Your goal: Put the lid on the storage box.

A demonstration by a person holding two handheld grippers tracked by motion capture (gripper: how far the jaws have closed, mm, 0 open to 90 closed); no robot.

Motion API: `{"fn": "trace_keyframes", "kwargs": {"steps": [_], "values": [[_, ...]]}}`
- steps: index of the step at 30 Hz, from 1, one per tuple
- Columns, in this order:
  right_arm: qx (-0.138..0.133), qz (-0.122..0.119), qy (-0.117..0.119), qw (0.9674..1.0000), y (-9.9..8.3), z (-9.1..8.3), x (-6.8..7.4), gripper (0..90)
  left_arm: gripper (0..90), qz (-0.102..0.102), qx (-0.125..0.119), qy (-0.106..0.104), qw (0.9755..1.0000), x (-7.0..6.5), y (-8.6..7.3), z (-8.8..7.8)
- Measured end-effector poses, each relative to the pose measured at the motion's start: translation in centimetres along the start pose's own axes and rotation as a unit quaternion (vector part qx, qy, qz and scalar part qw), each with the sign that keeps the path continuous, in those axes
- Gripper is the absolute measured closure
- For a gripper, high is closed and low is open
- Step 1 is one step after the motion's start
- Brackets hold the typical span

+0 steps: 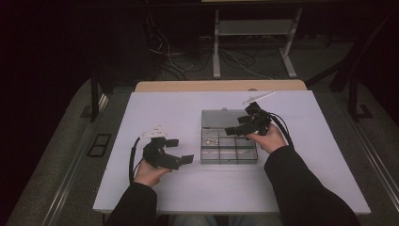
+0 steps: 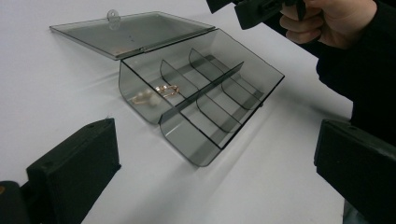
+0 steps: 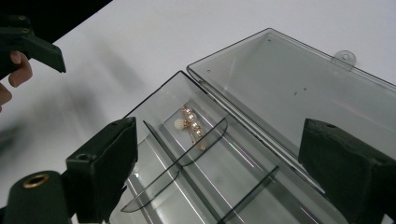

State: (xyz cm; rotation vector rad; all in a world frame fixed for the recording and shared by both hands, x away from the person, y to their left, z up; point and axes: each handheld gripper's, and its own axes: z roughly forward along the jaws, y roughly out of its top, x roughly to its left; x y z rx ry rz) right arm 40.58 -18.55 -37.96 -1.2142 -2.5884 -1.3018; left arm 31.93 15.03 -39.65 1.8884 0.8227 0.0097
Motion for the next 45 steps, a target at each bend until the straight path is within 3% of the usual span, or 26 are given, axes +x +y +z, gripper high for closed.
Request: {"fn": "trace_keyframes", "kwargs": {"steps": [9,17,18,22,25,37,45], "values": [[-0.02,0.016,0.001,0.9997,-0.1,-1.3,-1.0,9.2,0.0,0.002,0.002,0.001,1.0,0.4,2.3,0.7],[-0.04,0.029,0.007,0.9987,-0.2,-2.3,-2.2,8.2,0.0,0.007,0.02,0.004,0.9998,1.0,3.7,1.3],[-0.041,0.031,0.006,0.9987,-0.2,-2.3,-2.3,0.0,0.0,0.006,0.021,0.005,0.9998,1.1,3.9,1.4],[-0.048,0.029,-0.014,0.9984,-0.1,-2.8,-2.6,0.2,0.0,0.009,0.021,0.005,0.9997,1.6,5.1,1.9],[-0.052,0.041,-0.011,0.9977,-0.1,-3.2,-3.3,0.2,0.0,0.014,0.022,0.005,0.9997,1.9,6.0,2.3],[-0.06,0.059,-0.032,0.9959,0.1,-4.6,-5.4,0.3,0.0,-0.004,0.013,0.016,0.9998,4.0,8.3,3.7],[-0.069,0.073,-0.037,0.9942,0.2,-5.1,-6.6,0.3,0.0,-0.018,0.014,0.035,0.9991,5.9,9.0,4.8]]}}
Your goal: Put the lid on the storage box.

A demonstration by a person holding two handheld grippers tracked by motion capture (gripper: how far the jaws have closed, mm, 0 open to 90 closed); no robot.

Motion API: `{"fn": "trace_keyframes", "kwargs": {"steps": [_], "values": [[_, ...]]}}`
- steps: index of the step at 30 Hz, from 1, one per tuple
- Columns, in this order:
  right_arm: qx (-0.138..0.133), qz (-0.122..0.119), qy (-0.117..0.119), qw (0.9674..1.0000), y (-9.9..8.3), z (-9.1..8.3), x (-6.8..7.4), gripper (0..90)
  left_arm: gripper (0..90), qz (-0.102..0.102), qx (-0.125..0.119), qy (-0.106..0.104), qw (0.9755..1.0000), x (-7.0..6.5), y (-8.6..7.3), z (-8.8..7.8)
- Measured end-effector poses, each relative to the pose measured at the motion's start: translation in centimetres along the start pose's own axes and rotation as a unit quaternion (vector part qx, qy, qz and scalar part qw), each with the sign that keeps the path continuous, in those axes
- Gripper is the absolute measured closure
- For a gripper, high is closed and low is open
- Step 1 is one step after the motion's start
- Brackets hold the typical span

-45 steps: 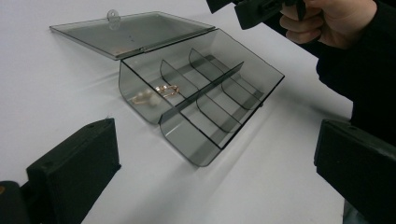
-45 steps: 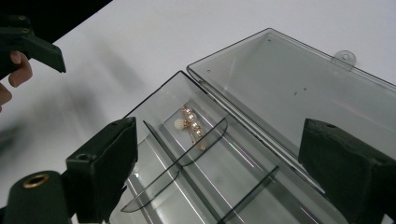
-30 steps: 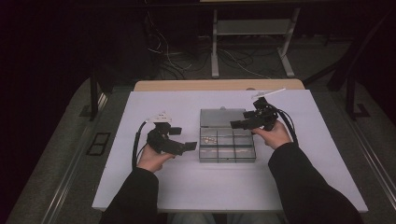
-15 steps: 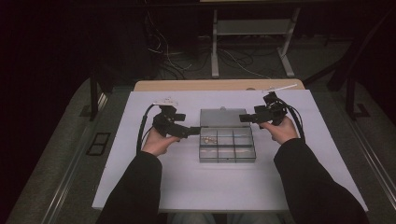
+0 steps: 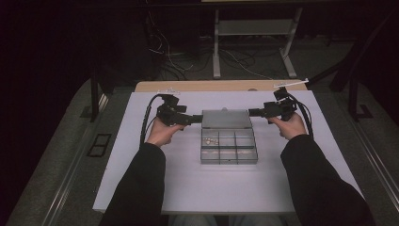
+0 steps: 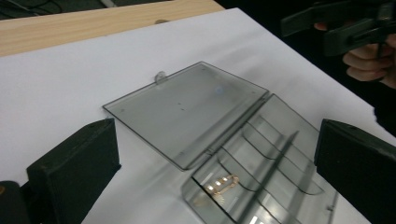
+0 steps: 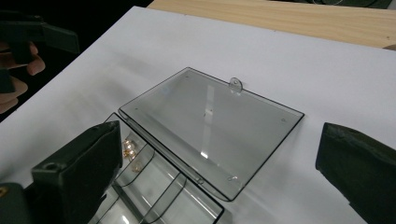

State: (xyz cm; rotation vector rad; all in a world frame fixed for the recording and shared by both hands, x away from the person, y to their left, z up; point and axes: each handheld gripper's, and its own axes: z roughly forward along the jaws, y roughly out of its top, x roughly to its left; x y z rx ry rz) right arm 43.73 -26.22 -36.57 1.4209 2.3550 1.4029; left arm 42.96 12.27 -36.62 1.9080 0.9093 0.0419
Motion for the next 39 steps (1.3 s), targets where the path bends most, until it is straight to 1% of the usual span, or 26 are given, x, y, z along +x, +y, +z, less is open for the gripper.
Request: {"fn": "trace_keyframes", "kwargs": {"steps": [3,7,8,10,15,17,18,19,21,25,29,32,36,37,39], "values": [[0.002,0.0,-0.003,1.0,0.1,0.1,-0.5,0.3,0.0,-0.005,0.002,0.005,1.0,0.6,0.2,0.5],[-0.004,0.009,-0.005,0.9999,0.4,0.2,-1.2,0.3,0.0,-0.009,0.002,0.01,0.9999,1.2,0.4,1.2],[-0.005,0.01,-0.005,0.9999,0.4,0.2,-1.4,0.3,0.0,-0.012,-0.001,0.01,0.9999,1.4,0.4,1.4],[-0.005,0.016,-0.01,0.9998,0.3,0.4,-1.9,0.3,0.0,-0.026,-0.011,0.012,0.9995,1.7,0.3,1.9],[-0.008,0.028,-0.017,0.9994,0.0,0.8,-3.0,0.3,0.0,-0.044,-0.02,0.025,0.9985,2.8,0.2,3.3],[-0.01,0.034,-0.018,0.9992,-0.1,1.0,-3.4,0.3,0.0,-0.051,-0.025,0.029,0.998,3.0,0.1,3.6],[-0.011,0.034,-0.019,0.9992,-0.2,1.1,-3.5,0.3,0.0,-0.054,-0.026,0.031,0.9977,3.2,0.0,3.7],[-0.012,0.033,-0.021,0.9992,-0.2,1.2,-3.6,0.4,0.0,-0.058,-0.025,0.031,0.9975,3.3,-0.1,3.9],[-0.011,0.032,-0.024,0.9991,-0.5,1.4,-3.9,0.3,0.0,-0.058,-0.018,0.037,0.9975,3.5,-0.3,4.1],[-0.008,0.043,-0.029,0.9986,-1.3,2.1,-4.4,0.3,0.0,-0.068,-0.018,0.042,0.9967,3.9,-0.6,4.6],[-0.002,0.055,-0.029,0.9981,-2.0,2.8,-5.1,0.3,0.0,-0.069,-0.013,0.043,0.9966,4.2,-0.9,5.3],[0.0,0.058,-0.03,0.9979,-2.3,3.4,-5.4,0.3,0.0,-0.079,-0.012,0.039,0.9961,4.5,-1.2,5.9],[0.006,0.059,-0.025,0.9979,-2.5,4.0,-5.2,0.3,0.0,-0.09,-0.015,0.031,0.9953,4.8,-1.9,6.8],[0.007,0.056,-0.026,0.998,-2.5,4.2,-5.1,0.3,0.0,-0.09,-0.011,0.029,0.9955,5.0,-2.1,7.0],[0.013,0.053,-0.026,0.9982,-2.6,4.6,-5.0,0.3,0.0,-0.097,-0.01,0.027,0.9949,5.2,-2.6,7.4]]}}
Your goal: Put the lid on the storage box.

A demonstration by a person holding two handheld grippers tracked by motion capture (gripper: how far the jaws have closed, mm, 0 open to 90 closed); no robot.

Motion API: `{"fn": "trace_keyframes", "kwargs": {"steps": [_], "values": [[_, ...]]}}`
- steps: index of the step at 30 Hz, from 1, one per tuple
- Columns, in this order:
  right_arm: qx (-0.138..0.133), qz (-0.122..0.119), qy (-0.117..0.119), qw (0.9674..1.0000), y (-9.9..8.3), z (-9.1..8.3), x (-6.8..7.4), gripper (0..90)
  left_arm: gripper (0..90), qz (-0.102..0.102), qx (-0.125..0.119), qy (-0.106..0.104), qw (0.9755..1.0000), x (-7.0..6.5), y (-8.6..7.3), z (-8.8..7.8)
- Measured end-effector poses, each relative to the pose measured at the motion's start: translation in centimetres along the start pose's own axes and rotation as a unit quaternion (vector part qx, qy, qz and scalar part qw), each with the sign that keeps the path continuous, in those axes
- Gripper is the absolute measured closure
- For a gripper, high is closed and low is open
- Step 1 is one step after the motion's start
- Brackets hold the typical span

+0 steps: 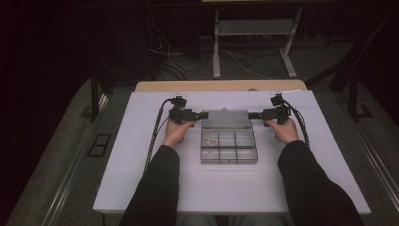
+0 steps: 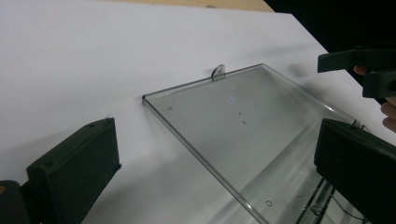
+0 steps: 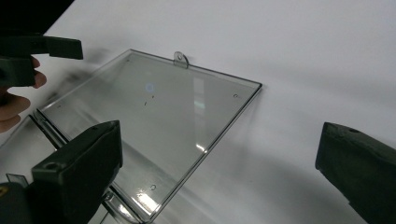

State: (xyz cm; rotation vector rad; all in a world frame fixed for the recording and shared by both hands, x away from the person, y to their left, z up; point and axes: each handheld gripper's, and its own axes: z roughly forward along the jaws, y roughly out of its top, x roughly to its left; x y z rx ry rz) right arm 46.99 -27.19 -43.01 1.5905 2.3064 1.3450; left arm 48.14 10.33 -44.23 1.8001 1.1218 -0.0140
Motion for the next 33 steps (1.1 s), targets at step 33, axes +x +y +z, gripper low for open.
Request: {"fn": "trace_keyframes", "kwargs": {"steps": [33], "values": [[0.046,0.027,0.036,0.9979,-1.0,2.9,1.5,26.1,34.3,-0.047,0.042,-0.047,0.9969,-0.2,-1.5,1.6]]}}
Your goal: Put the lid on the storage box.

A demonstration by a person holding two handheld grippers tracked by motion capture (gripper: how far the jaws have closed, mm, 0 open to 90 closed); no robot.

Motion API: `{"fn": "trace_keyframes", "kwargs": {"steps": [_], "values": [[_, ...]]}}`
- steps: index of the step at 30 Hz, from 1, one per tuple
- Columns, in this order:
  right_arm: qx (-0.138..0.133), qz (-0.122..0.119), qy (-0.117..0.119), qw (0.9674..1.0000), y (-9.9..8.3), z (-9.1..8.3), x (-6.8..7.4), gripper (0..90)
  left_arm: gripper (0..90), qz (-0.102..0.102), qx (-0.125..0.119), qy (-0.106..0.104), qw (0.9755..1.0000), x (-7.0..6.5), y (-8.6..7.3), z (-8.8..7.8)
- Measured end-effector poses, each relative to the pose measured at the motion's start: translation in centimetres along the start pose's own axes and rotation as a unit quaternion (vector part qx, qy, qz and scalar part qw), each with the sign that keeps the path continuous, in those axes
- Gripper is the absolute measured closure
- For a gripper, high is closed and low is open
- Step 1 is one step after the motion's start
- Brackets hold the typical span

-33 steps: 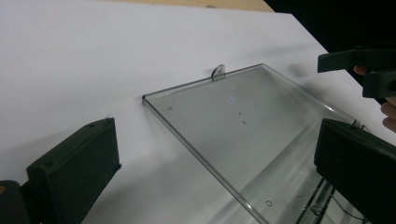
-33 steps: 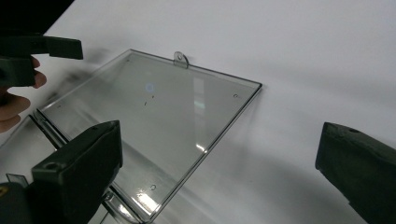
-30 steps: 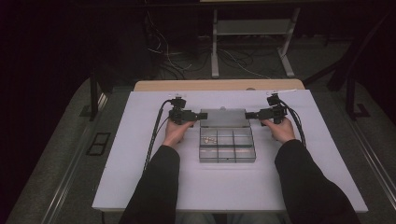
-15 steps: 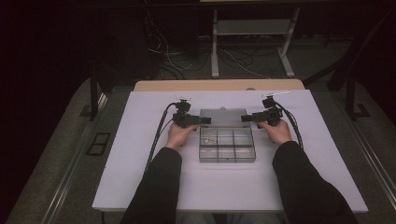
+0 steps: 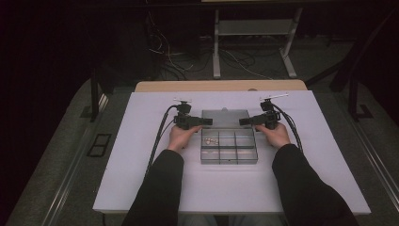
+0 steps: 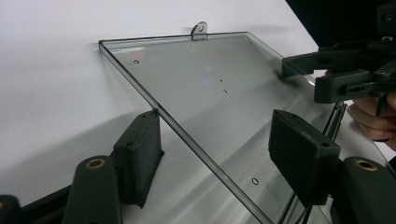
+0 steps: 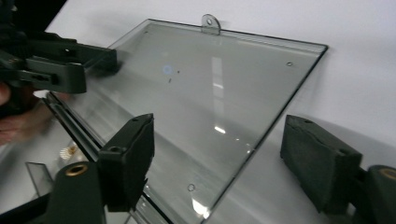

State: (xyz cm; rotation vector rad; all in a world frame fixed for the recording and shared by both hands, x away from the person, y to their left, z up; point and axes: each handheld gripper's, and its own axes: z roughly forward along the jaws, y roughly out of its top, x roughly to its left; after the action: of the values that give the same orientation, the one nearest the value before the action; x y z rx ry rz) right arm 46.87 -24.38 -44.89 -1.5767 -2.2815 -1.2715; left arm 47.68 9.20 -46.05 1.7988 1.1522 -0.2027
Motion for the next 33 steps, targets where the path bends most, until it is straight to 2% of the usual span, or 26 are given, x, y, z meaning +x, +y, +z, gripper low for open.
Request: {"fn": "trace_keyframes", "kwargs": {"steps": [8,13,18,25,33], "values": [[-0.004,0.009,0.015,0.9998,0.0,0.0,0.0,33.0,39.3,0.01,-0.011,0.011,0.9998,-0.3,0.1,-0.2],[-0.007,-0.002,0.01,0.9999,0.1,-0.2,0.4,36.3,43.6,0.023,-0.018,0.018,0.9994,-0.7,0.3,-0.5],[-0.013,-0.012,0.005,0.9998,0.3,-0.6,0.8,40.8,49.4,0.026,-0.033,0.032,0.9986,-1.3,0.5,-0.8],[-0.033,-0.022,-0.004,0.9992,0.3,-1.5,1.1,52.0,56.8,0.034,-0.053,0.046,0.9969,-2.0,0.7,-1.3],[-0.049,-0.033,-0.01,0.9982,0.4,-2.4,1.6,61.3,63.4,0.032,-0.078,0.037,0.9957,-2.7,0.7,-2.2]]}}
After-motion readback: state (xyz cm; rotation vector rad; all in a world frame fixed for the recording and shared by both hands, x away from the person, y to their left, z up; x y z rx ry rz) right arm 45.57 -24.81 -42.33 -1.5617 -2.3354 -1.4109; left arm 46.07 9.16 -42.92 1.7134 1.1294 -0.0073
